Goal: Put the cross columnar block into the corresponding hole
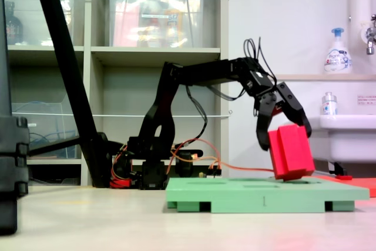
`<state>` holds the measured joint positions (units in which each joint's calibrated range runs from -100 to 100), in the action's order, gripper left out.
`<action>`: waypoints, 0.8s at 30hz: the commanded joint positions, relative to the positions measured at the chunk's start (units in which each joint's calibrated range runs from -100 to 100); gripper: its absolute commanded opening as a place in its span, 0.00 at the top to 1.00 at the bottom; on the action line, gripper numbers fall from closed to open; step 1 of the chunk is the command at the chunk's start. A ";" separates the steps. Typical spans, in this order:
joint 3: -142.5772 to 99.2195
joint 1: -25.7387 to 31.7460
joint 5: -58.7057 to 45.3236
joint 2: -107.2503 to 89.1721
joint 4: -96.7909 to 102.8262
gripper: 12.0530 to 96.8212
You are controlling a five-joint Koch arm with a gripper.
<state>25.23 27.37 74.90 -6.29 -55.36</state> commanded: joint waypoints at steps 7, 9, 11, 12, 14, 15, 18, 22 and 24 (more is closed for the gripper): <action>6.17 -0.05 0.00 3.50 5.91 0.56; 6.17 0.05 0.39 4.62 6.68 0.55; 6.17 0.15 0.78 5.04 6.88 0.55; 6.17 0.20 0.78 5.32 6.88 0.55; 6.17 0.20 0.83 5.73 7.07 0.55; 6.17 0.20 0.83 6.15 7.17 0.55; 6.37 0.15 0.83 7.55 7.26 0.55; 7.87 -0.05 0.83 11.04 7.26 0.55; 9.06 -0.20 0.83 13.42 7.26 0.55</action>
<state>29.54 27.33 75.09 6.02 -52.23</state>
